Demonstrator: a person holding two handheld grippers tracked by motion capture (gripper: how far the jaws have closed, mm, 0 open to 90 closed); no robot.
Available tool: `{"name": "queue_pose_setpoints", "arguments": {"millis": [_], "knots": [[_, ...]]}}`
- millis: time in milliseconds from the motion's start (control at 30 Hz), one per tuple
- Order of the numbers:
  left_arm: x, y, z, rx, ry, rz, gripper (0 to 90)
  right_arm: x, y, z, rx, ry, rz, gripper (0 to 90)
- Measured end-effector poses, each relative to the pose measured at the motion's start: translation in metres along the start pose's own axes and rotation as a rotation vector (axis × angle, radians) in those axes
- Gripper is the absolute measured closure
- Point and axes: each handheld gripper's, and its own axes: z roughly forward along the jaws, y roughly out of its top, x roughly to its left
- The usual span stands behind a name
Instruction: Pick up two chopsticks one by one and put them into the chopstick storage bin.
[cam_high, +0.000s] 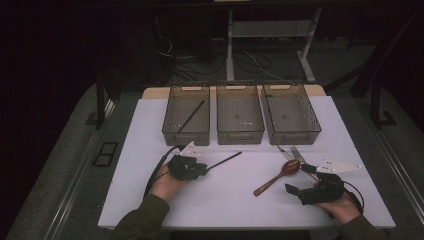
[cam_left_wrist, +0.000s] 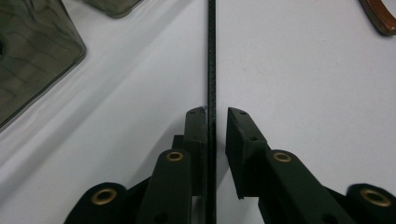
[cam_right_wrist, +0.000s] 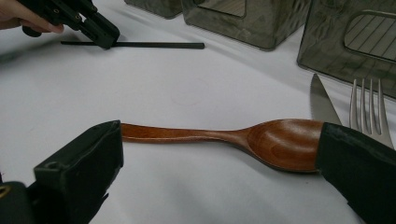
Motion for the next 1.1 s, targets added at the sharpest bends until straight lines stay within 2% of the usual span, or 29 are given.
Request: {"name": "queue_pose_setpoints", "arguments": {"millis": [433,567,700,933,1000,1067,1100], "knots": [[0.0006,-0.0010,0.0005,-0.002,0.012,0.021,85.0,0.0001,-0.0001,0.0002,0.002,-0.001,0.001,1.6],[0.0030,-0.0009,0.0004,-0.003,0.000,0.012,85.5,0.0003,-0.0001,0.0003,0.002,-0.001,0.001,1.6],[0.0038,-0.0010,0.0005,-0.009,-0.008,-0.023,85.9,-0.0001,0.0000,0.0000,0.000,-0.001,0.000,1.6],[0.0026,0.0000,-0.0010,0.001,-0.020,-0.028,85.9,-0.0001,0.0001,-0.0004,0.000,0.000,0.000,1.6],[0.0016,0.0012,-0.0020,0.005,-0.018,-0.007,85.9,-0.0001,0.0001,-0.0004,0.000,0.000,0.000,1.6],[-0.0006,0.0024,-0.0038,-0.008,-0.026,-0.022,85.9,0.0001,0.0002,-0.0007,0.000,0.000,0.002,1.6],[-0.0013,0.0036,-0.0059,-0.005,-0.025,-0.013,85.9,0.0001,0.0002,-0.0008,-0.001,0.000,0.002,1.6]]}}
